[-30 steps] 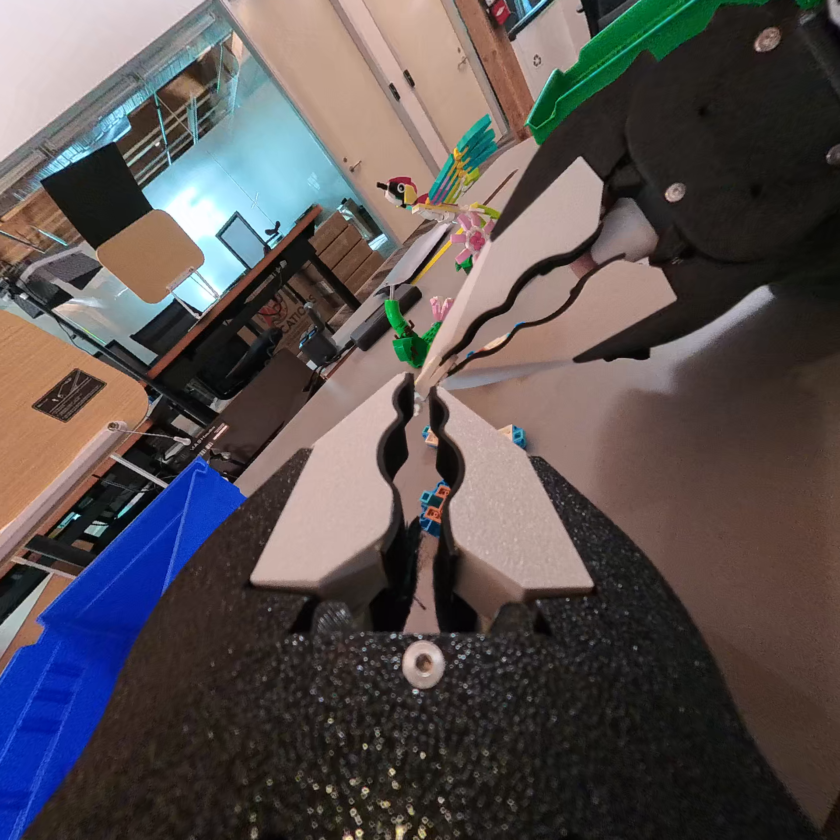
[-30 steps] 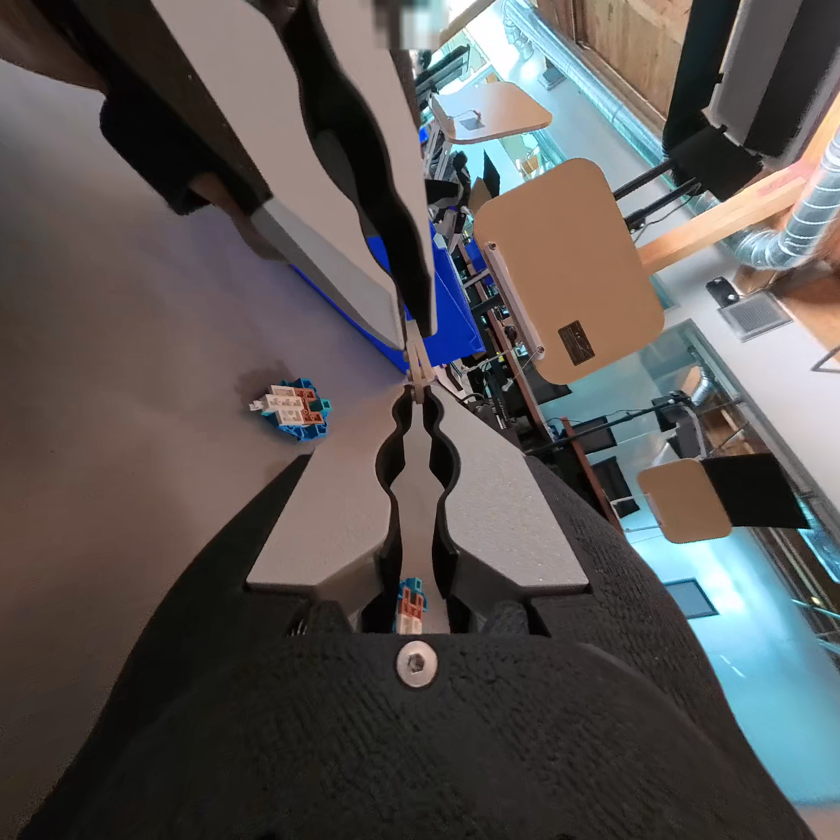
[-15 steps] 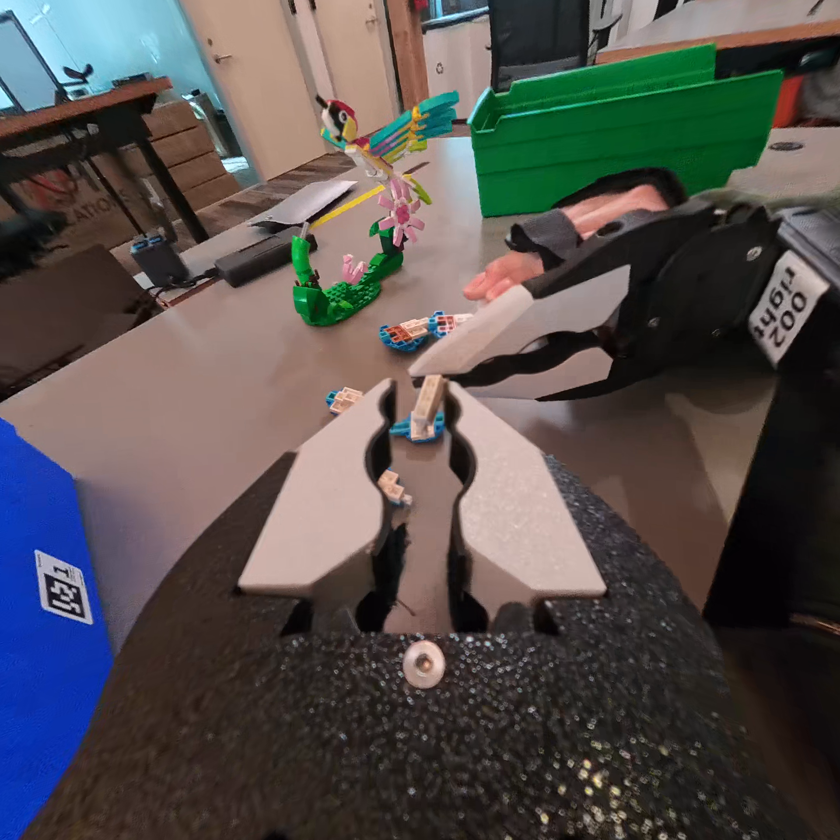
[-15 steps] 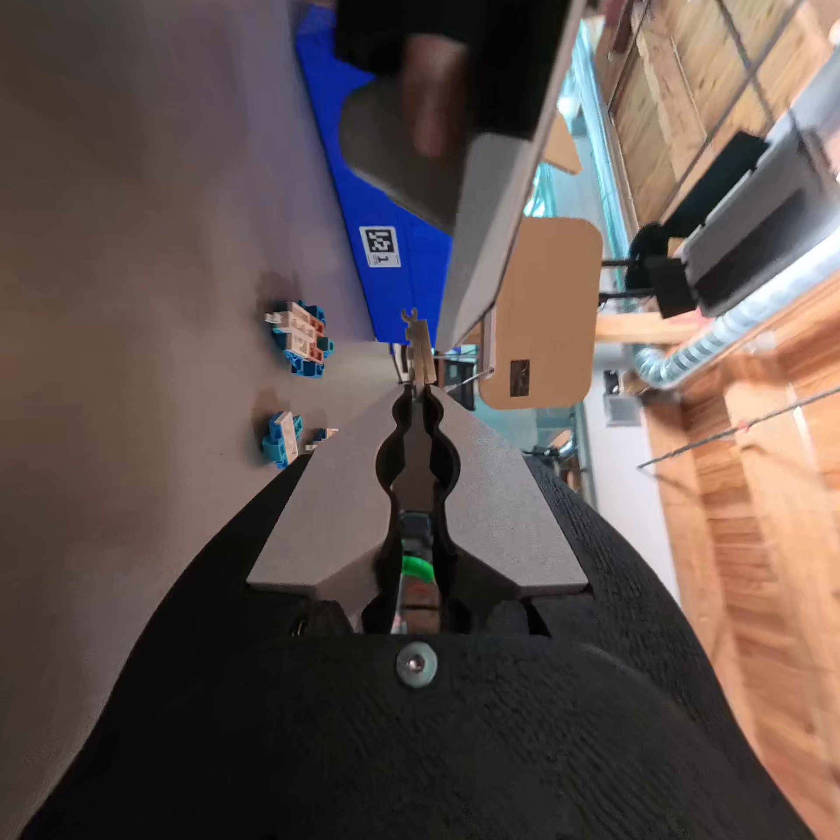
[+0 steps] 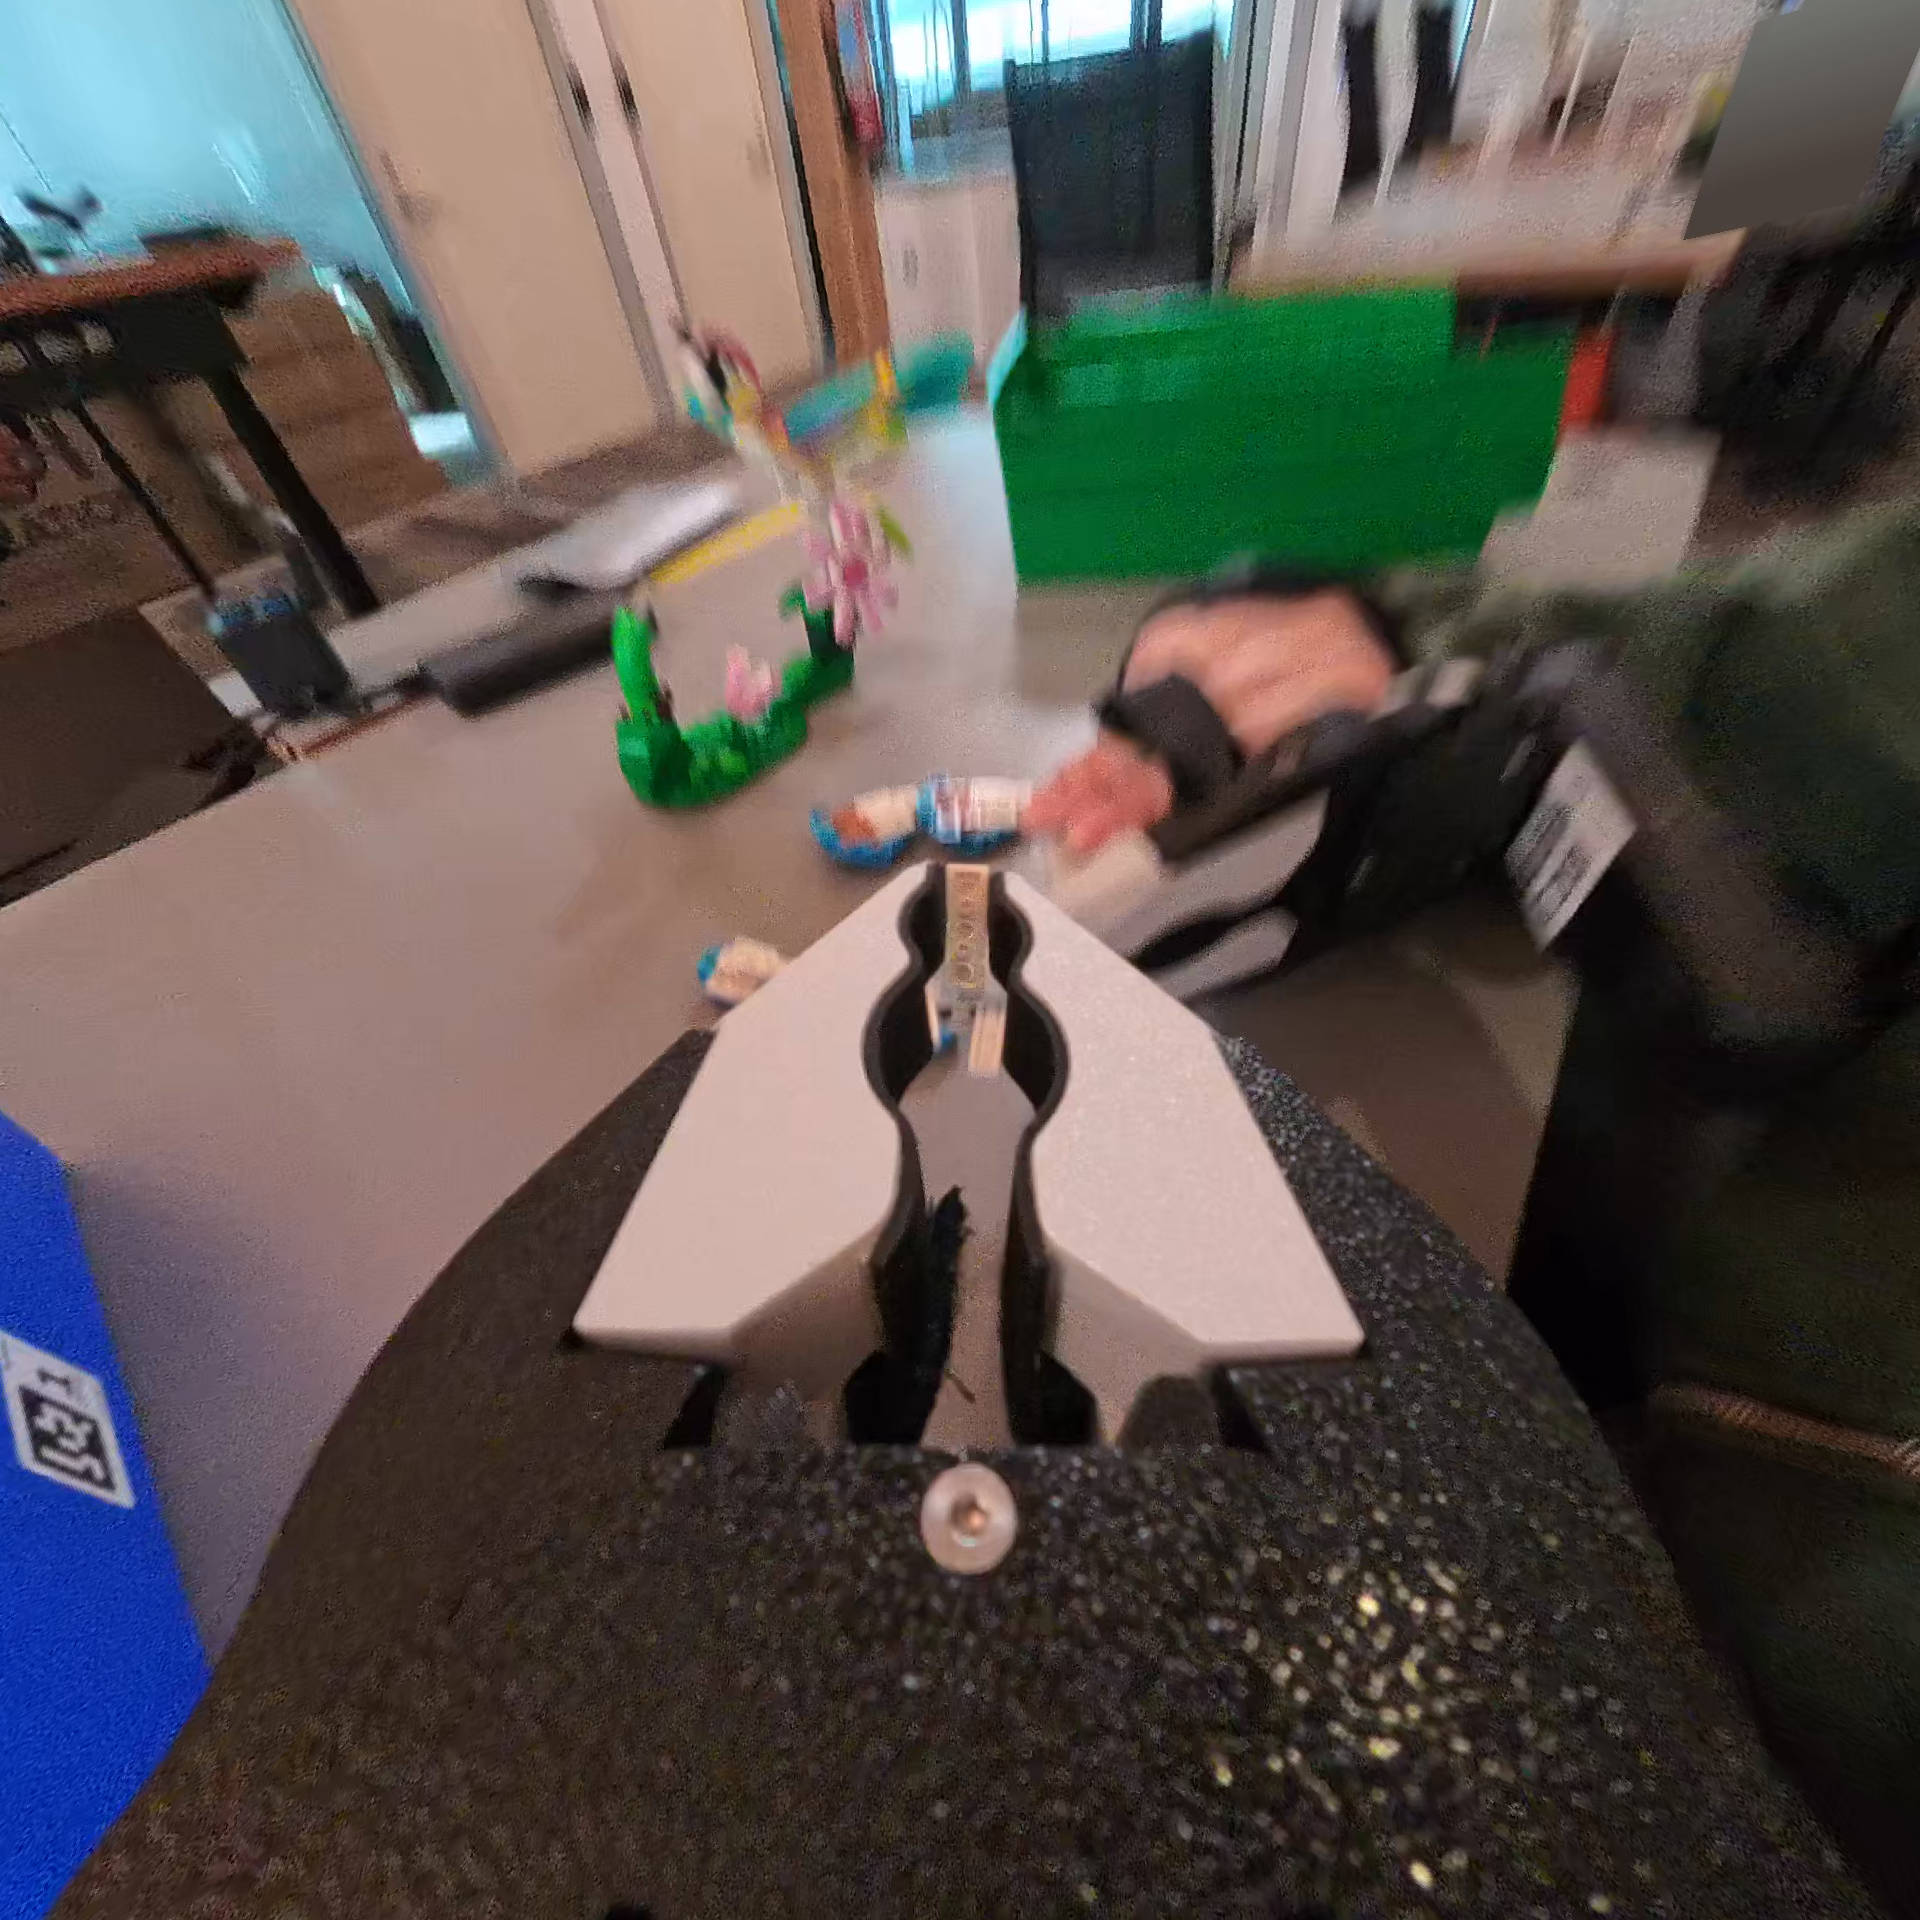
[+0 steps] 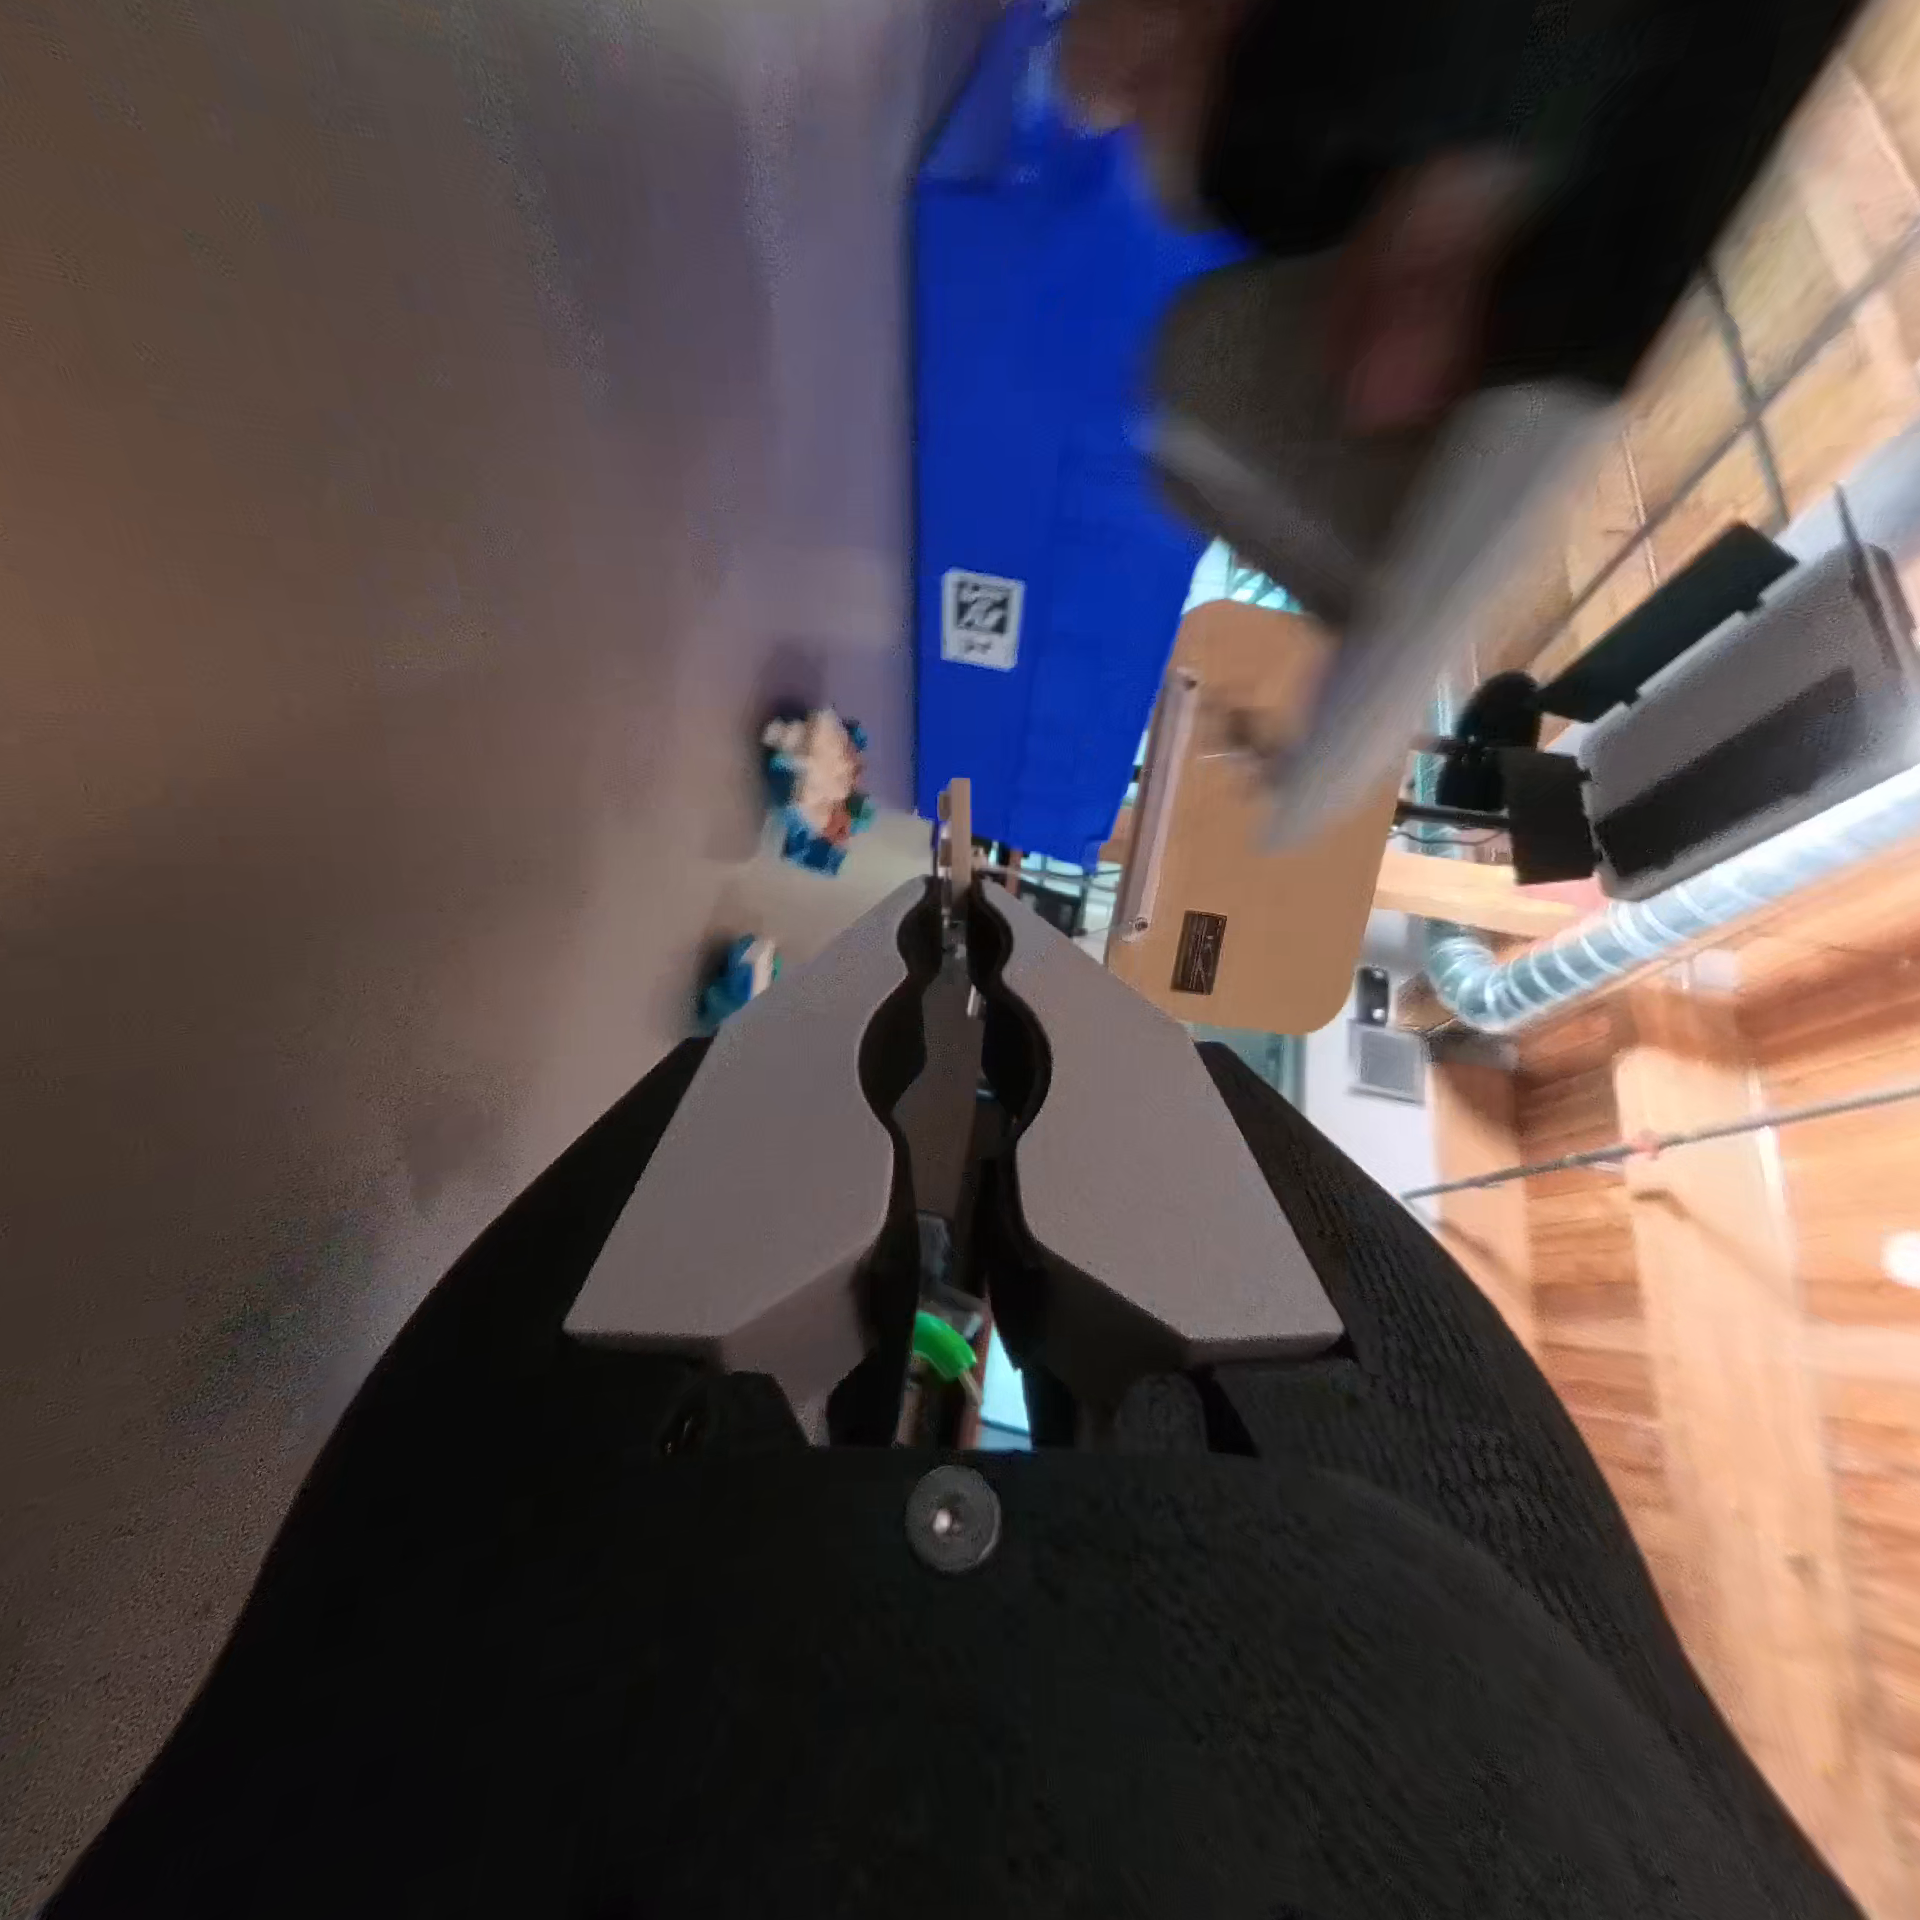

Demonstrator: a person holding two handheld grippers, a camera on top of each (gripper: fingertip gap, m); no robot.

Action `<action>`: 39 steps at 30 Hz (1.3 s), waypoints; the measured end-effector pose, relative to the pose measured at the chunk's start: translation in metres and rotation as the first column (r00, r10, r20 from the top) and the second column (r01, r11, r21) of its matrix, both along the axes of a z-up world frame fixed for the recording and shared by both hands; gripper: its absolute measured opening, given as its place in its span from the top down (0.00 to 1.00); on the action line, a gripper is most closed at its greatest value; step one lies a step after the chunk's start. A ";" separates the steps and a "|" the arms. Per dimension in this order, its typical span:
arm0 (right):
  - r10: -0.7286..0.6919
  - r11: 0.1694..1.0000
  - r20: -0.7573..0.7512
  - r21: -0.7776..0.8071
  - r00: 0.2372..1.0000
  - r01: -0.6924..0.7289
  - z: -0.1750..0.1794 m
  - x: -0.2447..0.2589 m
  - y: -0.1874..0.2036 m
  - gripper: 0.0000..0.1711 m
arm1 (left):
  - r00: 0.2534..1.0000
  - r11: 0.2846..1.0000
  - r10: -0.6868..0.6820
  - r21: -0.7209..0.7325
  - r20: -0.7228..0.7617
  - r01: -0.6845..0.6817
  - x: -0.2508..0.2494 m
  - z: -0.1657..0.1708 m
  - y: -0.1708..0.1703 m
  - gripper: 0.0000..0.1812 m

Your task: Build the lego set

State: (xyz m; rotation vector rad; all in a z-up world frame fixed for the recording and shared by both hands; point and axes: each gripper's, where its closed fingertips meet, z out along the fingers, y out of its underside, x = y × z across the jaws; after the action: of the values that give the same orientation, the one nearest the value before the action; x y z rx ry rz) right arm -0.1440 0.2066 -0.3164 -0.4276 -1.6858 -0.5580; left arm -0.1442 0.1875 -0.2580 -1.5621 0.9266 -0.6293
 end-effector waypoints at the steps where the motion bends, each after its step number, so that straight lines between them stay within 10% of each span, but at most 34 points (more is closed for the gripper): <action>1: -0.010 1.000 0.035 0.028 0.999 0.009 -0.006 0.002 0.004 0.99 | 0.995 1.000 0.007 0.004 0.096 -0.008 -0.010 0.019 0.001 0.98; 6: -0.045 0.995 -0.044 -0.087 0.998 0.041 -0.004 0.002 0.011 0.99 | 0.938 0.984 0.179 -0.064 0.298 -0.168 -0.067 0.041 0.018 0.98; 15: -0.076 0.931 -0.381 -0.357 0.922 -0.071 0.049 -0.027 0.014 0.98 | 0.573 0.966 -0.004 -0.145 0.819 0.214 -0.099 0.100 0.000 0.98; 22: -0.164 0.683 -0.343 -0.716 0.925 -0.144 0.105 -0.177 0.060 0.98 | 0.536 0.998 0.004 -0.033 0.844 0.045 -0.162 0.130 -0.015 0.98; 28: -0.314 0.256 -0.182 -0.961 0.932 -0.101 0.078 -0.228 0.080 0.62 | 0.392 0.998 0.029 -0.006 0.919 -0.058 -0.220 0.136 -0.023 0.98; 31: -0.236 0.158 -0.363 -0.929 0.901 -0.333 0.111 -0.224 0.045 0.64 | 0.323 0.996 0.034 -0.004 0.946 -0.094 -0.236 0.140 -0.024 0.97; 34: -0.109 0.200 -0.551 -0.828 0.827 -0.525 0.153 -0.211 -0.012 0.79 | 0.291 0.991 0.052 -0.015 0.955 -0.130 -0.236 0.142 -0.019 0.98; 39: -0.125 0.490 -0.571 -0.747 0.811 -0.450 0.176 -0.207 -0.043 0.86 | 0.302 0.990 0.046 -0.003 0.952 -0.142 -0.211 0.145 -0.012 0.98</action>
State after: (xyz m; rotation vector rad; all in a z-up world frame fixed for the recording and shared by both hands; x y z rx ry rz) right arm -0.3508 0.1641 -0.1407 -1.0272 -1.2640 0.6383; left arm -0.3554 0.1753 -0.1126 -0.8320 -0.1008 -1.2265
